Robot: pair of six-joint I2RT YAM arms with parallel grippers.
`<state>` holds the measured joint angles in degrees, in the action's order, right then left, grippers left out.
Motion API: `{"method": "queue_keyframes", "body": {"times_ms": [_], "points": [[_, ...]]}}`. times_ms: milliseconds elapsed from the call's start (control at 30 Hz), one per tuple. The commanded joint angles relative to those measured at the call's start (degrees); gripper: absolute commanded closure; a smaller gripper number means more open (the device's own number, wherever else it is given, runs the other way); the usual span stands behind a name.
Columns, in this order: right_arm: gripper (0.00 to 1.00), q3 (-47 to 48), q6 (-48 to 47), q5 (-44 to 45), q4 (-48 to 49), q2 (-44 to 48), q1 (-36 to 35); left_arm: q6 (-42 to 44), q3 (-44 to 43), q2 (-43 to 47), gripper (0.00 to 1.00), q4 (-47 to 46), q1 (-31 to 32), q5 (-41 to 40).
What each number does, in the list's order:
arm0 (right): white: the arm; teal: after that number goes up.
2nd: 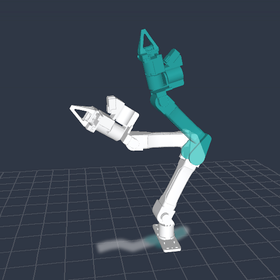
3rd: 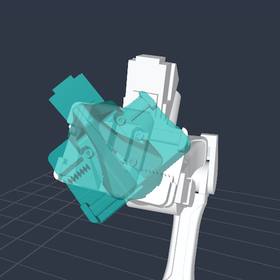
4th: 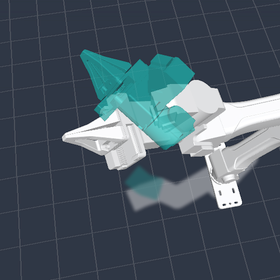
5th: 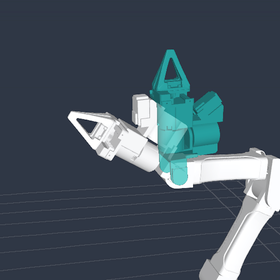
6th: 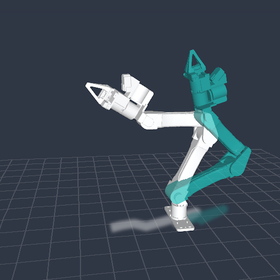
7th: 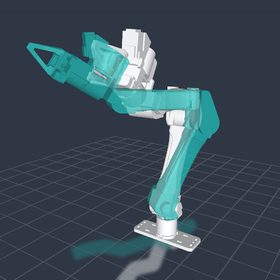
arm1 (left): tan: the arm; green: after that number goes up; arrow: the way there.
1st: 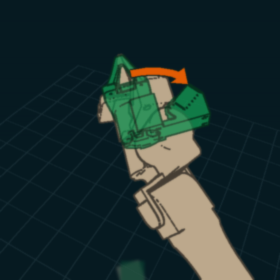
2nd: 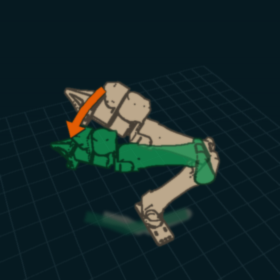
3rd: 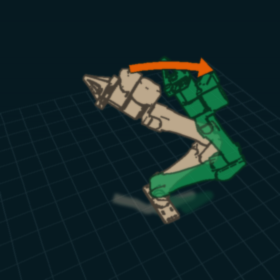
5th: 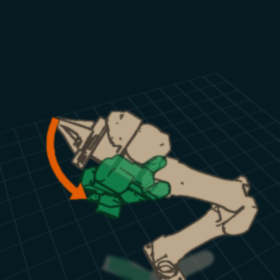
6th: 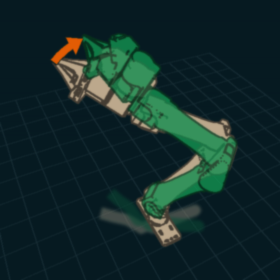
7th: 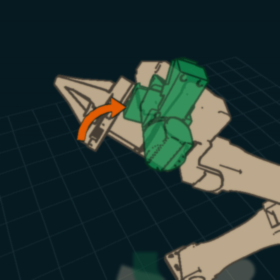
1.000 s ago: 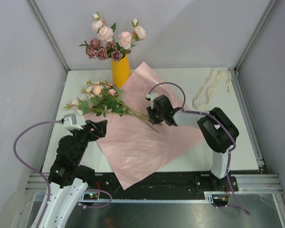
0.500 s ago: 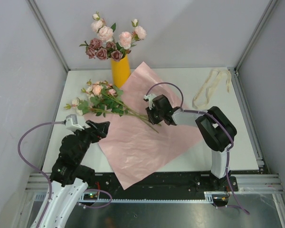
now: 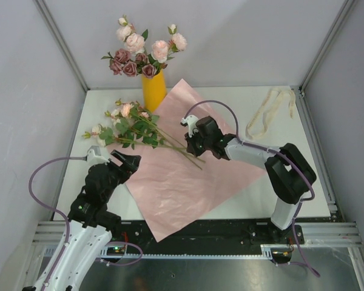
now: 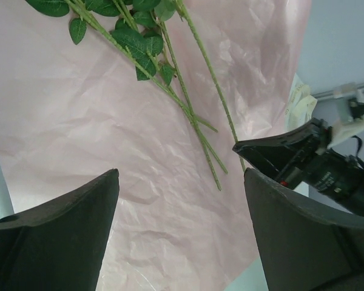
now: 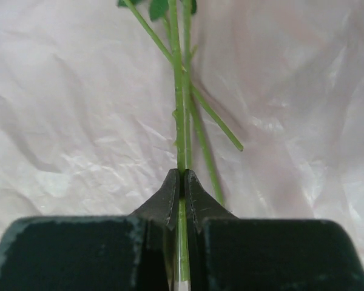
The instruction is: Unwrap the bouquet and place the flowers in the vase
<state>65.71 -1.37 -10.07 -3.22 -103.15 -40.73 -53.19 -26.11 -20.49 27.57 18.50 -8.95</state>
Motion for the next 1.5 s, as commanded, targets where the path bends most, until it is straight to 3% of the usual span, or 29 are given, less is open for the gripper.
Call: {"method": "queue_keyframes", "body": {"times_ms": [0,133,300,633,1167,1467], "points": [[1.00,0.9,0.3,-1.9,-0.1,3.8,-1.1,-2.9,-1.4,-0.4,0.11,-0.4,-0.3,-2.2],[1.00,-0.4,2.1,-3.4,1.4,4.9,-2.4,-1.6,-1.8,-0.6,0.09,-2.2,-0.3,-2.5],[1.00,-2.9,4.8,-3.6,6.7,8.7,-5.9,-1.2,-0.5,-4.3,0.12,-11.3,-0.8,-0.5],[1.00,-10.7,8.2,4.5,16.0,14.7,-12.6,-7.8,1.2,-25.4,0.21,-34.7,-5.5,5.7],[1.00,-16.3,9.9,11.8,23.4,18.3,-20.0,-13.3,2.5,-37.2,0.34,-41.2,-6.1,2.7],[1.00,-16.4,10.4,13.9,23.7,16.1,-20.6,-10.3,3.1,-37.1,0.27,-39.1,-6.2,-0.6]]}}
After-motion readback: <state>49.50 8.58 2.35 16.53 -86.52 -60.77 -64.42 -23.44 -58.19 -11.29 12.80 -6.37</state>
